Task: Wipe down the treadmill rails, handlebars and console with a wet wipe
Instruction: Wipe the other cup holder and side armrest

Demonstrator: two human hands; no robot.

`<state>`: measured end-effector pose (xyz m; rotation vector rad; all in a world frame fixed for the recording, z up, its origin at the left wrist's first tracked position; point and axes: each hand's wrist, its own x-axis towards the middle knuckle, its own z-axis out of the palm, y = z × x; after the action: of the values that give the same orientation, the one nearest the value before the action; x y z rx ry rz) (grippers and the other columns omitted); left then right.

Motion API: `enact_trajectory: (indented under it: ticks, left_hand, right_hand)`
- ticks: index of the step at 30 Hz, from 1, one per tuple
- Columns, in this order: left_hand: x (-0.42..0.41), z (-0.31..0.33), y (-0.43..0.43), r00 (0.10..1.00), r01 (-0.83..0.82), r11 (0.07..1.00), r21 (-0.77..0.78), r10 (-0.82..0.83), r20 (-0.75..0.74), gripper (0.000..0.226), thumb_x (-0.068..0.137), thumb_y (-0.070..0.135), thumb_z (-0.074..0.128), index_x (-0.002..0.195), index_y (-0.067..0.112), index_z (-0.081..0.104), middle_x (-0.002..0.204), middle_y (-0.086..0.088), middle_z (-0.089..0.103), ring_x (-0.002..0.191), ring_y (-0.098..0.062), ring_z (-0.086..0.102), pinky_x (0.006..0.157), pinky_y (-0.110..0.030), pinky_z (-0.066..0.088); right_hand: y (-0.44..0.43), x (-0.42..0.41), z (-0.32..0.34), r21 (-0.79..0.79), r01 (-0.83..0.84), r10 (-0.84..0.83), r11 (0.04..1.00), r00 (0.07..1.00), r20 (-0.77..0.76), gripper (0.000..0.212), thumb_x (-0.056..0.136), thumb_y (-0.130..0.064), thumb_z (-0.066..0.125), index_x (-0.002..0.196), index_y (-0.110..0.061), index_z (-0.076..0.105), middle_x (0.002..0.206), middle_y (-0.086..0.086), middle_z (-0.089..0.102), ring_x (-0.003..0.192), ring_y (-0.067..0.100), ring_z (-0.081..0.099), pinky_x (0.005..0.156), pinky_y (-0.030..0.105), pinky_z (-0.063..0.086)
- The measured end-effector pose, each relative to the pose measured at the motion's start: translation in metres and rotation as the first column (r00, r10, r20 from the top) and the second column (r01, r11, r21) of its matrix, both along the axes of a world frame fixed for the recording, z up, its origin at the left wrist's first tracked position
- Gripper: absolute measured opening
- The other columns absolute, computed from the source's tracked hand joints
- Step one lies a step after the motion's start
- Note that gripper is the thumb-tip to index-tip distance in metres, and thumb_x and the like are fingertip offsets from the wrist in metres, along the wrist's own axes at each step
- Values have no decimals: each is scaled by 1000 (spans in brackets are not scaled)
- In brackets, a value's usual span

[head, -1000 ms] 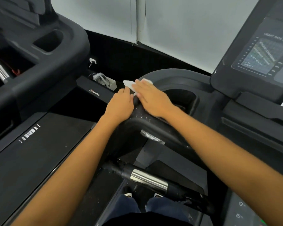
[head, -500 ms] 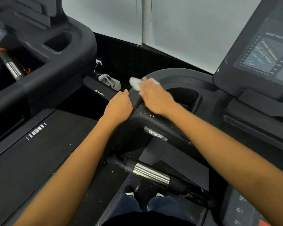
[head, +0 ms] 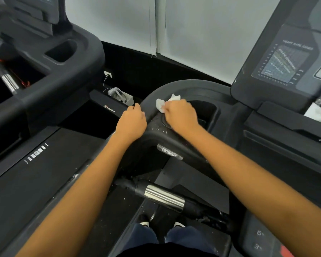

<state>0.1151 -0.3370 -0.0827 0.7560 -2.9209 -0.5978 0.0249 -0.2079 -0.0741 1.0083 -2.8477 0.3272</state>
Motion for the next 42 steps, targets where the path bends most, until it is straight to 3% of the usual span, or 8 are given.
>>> enact_trajectory:
  ticks: [6, 12, 16, 24, 28, 34, 37, 42]
  left_hand:
    - [2, 1, 0, 1000, 3, 1000, 2, -3, 11, 38, 102, 22, 31, 129, -2, 42, 125, -23, 50, 111, -38, 50, 90, -43, 41]
    - [-13, 6, 16, 999, -18, 1000, -15, 17, -38, 39, 100, 18, 36, 133, -2, 41, 135, -23, 43, 121, -39, 42, 98, -46, 38]
    - [-28, 16, 35, 976, 104, 988, -111, -123, -177, 46, 99, 15, 40, 142, 0, 36, 141, -19, 41, 129, -34, 37, 103, -39, 33]
    - [-41, 15, 41, 951, 118, 991, -64, -132, -281, 44, 99, 14, 40, 142, 4, 42, 141, -13, 46, 133, -30, 36, 106, -39, 35]
    - [-43, 15, 42, 946, 119, 992, -30, -122, -301, 44, 99, 17, 41, 141, 4, 43, 140, -13, 47, 133, -30, 37, 106, -41, 36]
    - [-44, 12, 40, 951, 116, 993, 1, -111, -287, 45, 100, 23, 42, 142, 8, 43, 141, -10, 47, 132, -28, 37, 106, -37, 33]
    - [-44, 9, 38, 955, 118, 993, 22, -107, -278, 44, 99, 25, 43, 141, 10, 44, 141, -9, 48, 131, -28, 37, 106, -38, 34]
    - [-43, 6, 35, 956, 136, 991, -13, -135, -260, 42, 98, 24, 45, 138, 10, 48, 137, -9, 52, 128, -29, 41, 105, -39, 36]
  right_hand:
    - [24, -58, 23, -43, 236, -234, 971, 971, 45, 14, 90, -4, 49, 88, 2, 62, 84, 19, 59, 83, 38, 60, 66, 39, 43]
    - [11, -38, 24, -44, 82, -81, 996, 996, 24, 11, 90, -2, 53, 95, 1, 62, 96, 21, 64, 88, 38, 62, 68, 37, 44]
    - [24, -46, 37, -276, 147, -136, 950, 989, 57, 16, 90, -6, 53, 84, -2, 67, 83, 14, 66, 78, 30, 62, 64, 37, 52]
    - [74, -61, 41, -288, 190, -65, 939, 917, 393, 27, 83, -9, 61, 65, -28, 70, 77, -3, 72, 78, 13, 65, 76, 39, 58]
    - [76, -58, 36, -313, 226, -86, 922, 911, 404, 8, 84, -14, 69, 84, -19, 76, 88, 2, 72, 85, 14, 65, 82, 30, 53]
    - [53, -46, 8, 99, 61, -101, 993, 874, 476, 22, 86, -6, 57, 96, -15, 74, 100, 13, 69, 84, 27, 65, 76, 33, 56]
    - [40, -35, -7, 272, -113, -38, 956, 868, 495, 30, 89, -7, 52, 116, -7, 65, 115, 17, 61, 89, 30, 59, 77, 36, 51]
    - [40, -39, -6, 531, -68, -137, 845, 931, 338, 31, 91, -6, 51, 121, -6, 60, 125, 17, 52, 106, 36, 57, 76, 37, 46]
